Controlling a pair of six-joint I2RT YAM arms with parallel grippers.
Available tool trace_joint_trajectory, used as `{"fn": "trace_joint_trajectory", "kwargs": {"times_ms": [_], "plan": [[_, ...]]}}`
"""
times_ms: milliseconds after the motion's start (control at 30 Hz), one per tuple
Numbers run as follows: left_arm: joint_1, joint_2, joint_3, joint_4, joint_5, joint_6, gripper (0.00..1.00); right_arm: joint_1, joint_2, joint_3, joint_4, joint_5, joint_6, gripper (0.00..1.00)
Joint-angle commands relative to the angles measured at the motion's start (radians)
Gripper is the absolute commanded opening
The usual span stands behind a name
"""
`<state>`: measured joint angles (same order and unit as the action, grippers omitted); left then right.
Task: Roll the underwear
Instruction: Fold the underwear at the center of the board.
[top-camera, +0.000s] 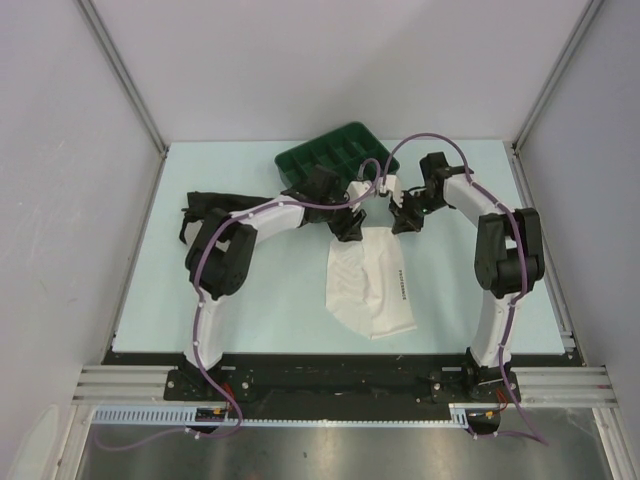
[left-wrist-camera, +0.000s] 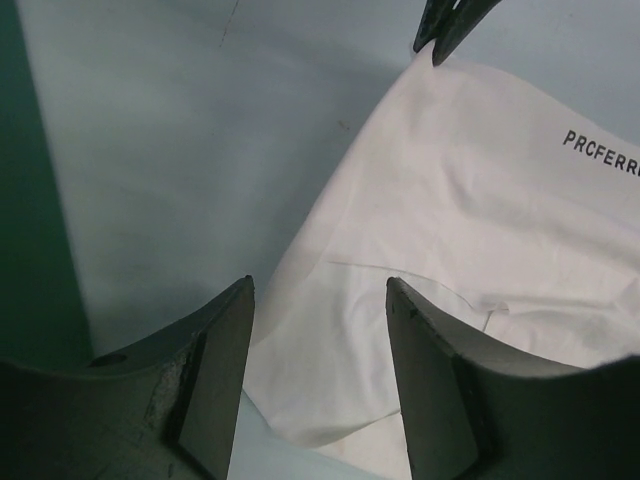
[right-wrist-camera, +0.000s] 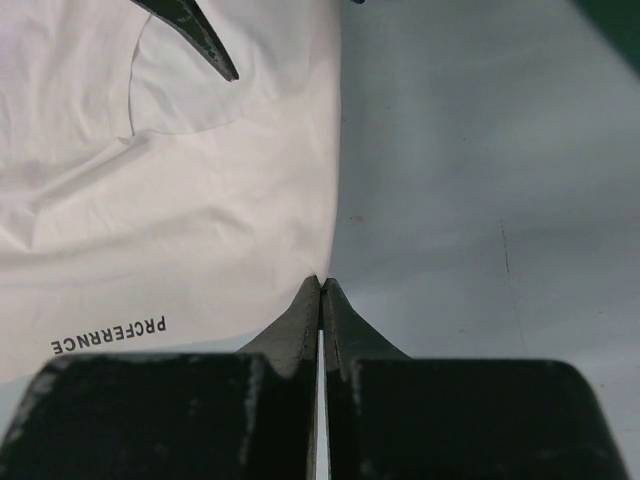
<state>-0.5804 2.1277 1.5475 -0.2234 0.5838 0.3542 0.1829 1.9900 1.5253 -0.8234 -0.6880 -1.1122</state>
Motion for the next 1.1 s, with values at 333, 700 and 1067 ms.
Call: {"fn": "trace_joint_trajectory", "kwargs": {"times_ms": [333, 700, 1067], "plan": [[0.004, 0.075, 0.109, -0.085, 0.007, 0.063, 0.48, -0.011, -0.054, -0.007, -0.005, -0.045, -0.020, 0.00], [0.010, 0.078, 0.148, -0.116, -0.018, 0.063, 0.08, -0.013, -0.053, -0.008, -0.008, -0.053, -0.018, 0.00], [0.016, -0.024, 0.097, -0.114, -0.015, 0.037, 0.01, -0.017, -0.072, -0.010, -0.003, -0.064, 0.012, 0.00]]}}
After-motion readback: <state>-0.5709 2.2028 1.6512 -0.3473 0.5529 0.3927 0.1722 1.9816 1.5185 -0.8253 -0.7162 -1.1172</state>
